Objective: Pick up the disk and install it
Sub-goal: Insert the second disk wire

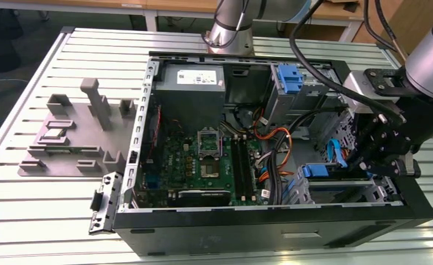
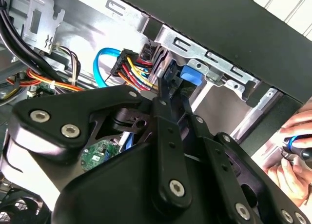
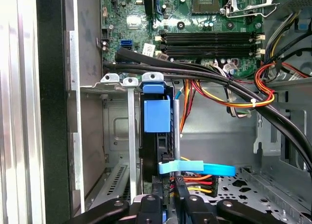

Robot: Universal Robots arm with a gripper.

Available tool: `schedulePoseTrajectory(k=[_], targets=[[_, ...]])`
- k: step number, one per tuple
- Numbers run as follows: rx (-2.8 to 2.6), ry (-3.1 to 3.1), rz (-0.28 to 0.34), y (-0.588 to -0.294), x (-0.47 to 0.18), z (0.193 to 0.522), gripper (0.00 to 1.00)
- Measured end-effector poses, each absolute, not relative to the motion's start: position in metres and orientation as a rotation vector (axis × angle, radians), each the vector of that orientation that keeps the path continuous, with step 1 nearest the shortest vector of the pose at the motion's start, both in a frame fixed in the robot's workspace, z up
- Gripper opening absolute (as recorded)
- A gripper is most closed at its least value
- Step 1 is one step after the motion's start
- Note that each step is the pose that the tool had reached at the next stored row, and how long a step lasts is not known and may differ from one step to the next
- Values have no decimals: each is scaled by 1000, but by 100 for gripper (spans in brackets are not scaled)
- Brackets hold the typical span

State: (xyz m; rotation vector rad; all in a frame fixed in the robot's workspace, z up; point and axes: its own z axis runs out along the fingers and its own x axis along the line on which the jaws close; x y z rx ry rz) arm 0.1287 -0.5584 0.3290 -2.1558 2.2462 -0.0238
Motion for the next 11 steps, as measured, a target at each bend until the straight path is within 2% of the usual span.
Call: schedulePoseTrajectory(k=[11], targets=[[-2156,2246,-24,-558,129,346,24]])
